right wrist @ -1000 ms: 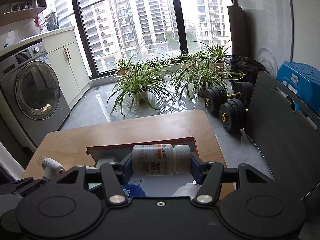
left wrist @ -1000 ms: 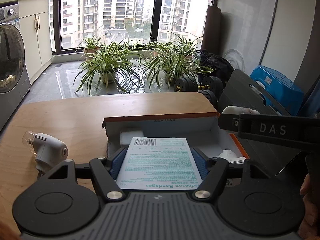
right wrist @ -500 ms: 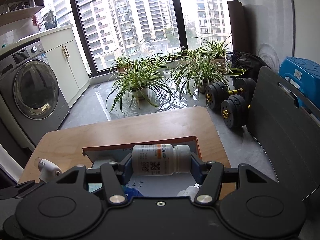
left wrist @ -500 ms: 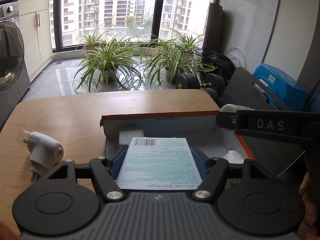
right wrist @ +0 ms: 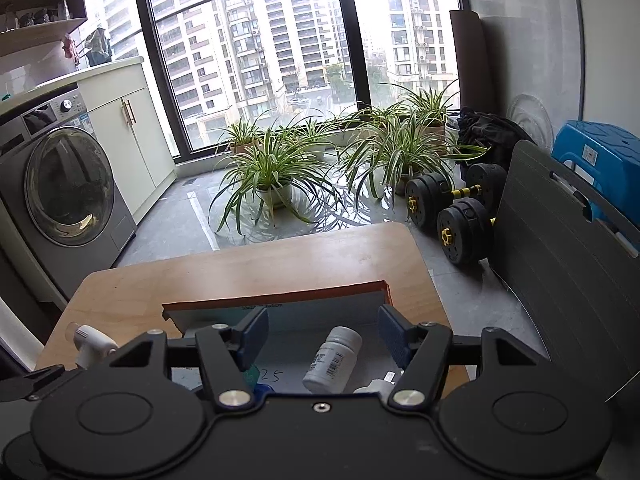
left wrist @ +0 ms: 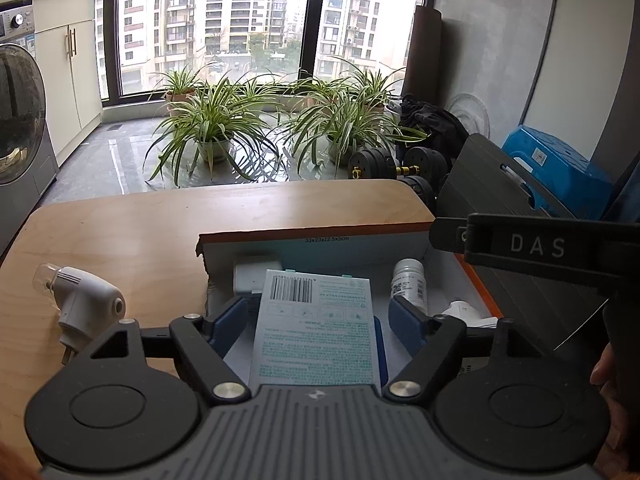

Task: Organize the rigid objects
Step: 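Open both tools to release the bandage box and pill bottle, then withdraw, then grasp the black plug adapter on the table with the left tool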

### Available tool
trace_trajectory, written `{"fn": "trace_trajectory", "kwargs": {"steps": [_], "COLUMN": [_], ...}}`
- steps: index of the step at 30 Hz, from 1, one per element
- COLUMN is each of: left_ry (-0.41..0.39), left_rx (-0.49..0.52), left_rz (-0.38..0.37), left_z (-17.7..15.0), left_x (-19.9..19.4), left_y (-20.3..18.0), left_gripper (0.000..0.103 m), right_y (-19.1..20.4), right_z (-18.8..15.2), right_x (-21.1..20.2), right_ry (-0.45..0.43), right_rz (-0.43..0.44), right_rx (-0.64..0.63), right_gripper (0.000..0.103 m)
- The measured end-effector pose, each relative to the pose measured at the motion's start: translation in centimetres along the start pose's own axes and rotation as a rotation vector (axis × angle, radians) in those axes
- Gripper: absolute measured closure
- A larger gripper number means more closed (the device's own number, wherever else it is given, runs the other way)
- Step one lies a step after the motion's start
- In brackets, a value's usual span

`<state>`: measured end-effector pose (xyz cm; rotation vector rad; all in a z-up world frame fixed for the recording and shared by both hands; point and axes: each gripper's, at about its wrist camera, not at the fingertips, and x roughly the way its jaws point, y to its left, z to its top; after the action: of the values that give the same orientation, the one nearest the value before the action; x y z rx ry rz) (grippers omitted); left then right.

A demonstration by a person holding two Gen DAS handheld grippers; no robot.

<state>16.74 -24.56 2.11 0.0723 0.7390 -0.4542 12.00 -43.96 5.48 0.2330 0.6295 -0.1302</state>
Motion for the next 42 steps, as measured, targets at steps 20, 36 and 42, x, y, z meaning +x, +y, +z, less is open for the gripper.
{"fn": "trace_trajectory", "kwargs": {"steps": [20,36,42], "left_ry": [-0.003,-0.030,-0.026], "left_rx": [-0.071,-0.129,-0.144], "left_rz": [0.104,0.146,0.157], "left_z": [-1.9,-3.0,-3.5], "left_x": [-5.4,-8.6,-8.7], "left_y": [5.2,8.9,10.2], "left_gripper": [0.012,0.010,0.010], "right_y": [4.9,9.2,10.4], "right_z": [-2.9,-4.0,-4.5], "right_x": [-5.3,-6.6,-6.0], "right_ry": [-0.018,-0.007,0.013], "right_rz": [0.032,0.068,0.080], "right_rx": [-0.029,-0.089,-0.101], "right_gripper": [0.014,0.013,0.013]}}
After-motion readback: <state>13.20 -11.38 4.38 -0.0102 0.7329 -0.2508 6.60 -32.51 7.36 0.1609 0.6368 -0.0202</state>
